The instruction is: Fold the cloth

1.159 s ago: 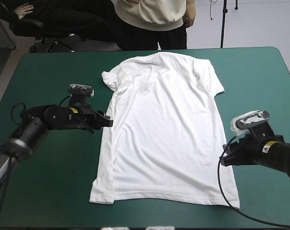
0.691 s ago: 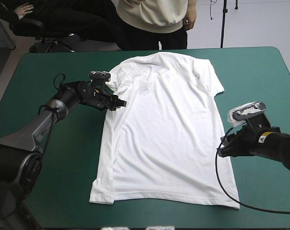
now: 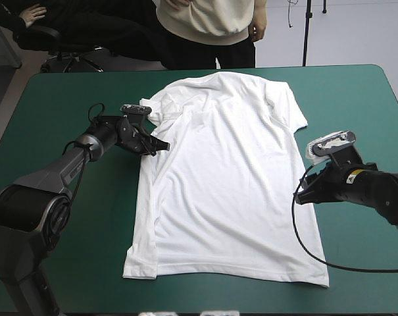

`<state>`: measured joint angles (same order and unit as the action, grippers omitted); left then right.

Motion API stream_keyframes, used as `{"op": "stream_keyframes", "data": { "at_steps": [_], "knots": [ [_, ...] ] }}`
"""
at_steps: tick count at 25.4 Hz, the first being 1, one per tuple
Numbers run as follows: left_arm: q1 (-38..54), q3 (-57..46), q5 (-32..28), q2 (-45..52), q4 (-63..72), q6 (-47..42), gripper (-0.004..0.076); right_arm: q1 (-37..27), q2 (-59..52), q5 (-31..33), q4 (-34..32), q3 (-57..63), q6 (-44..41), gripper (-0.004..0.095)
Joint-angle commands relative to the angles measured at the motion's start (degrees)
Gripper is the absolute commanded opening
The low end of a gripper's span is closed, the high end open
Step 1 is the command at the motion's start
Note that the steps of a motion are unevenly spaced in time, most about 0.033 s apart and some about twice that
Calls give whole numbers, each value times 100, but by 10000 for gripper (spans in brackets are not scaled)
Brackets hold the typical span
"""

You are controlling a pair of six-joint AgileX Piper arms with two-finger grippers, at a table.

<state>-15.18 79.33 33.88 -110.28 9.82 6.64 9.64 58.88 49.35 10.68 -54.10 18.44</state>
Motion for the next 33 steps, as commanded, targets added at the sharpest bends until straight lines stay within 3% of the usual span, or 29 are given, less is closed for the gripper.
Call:
{"op": "stream_keyframes", "data": {
  "at_steps": [1, 8, 21, 27, 32, 33],
  "knots": [
    [-27, 125, 56, 223, 134, -54, -18, -38, 234, -537, -200, -459, 69, 487],
    [-27, 125, 263, 223, 134, -34, -18, -38, 1789, -298, -371, -1776, -21, 602],
    [-27, 125, 606, 223, 160, -34, -18, -48, 4169, 95, -718, -3574, -446, 593],
    [-27, 125, 595, 223, 160, -34, -18, -60, 5000, 130, -1164, -3680, -768, 540],
    [-27, 125, 565, 223, 160, -34, -18, -231, 5405, 184, -915, -3680, -768, 539],
    [-27, 125, 529, 223, 149, -34, -18, -288, 5442, 310, -855, -3680, -738, 488]
  ]
}}
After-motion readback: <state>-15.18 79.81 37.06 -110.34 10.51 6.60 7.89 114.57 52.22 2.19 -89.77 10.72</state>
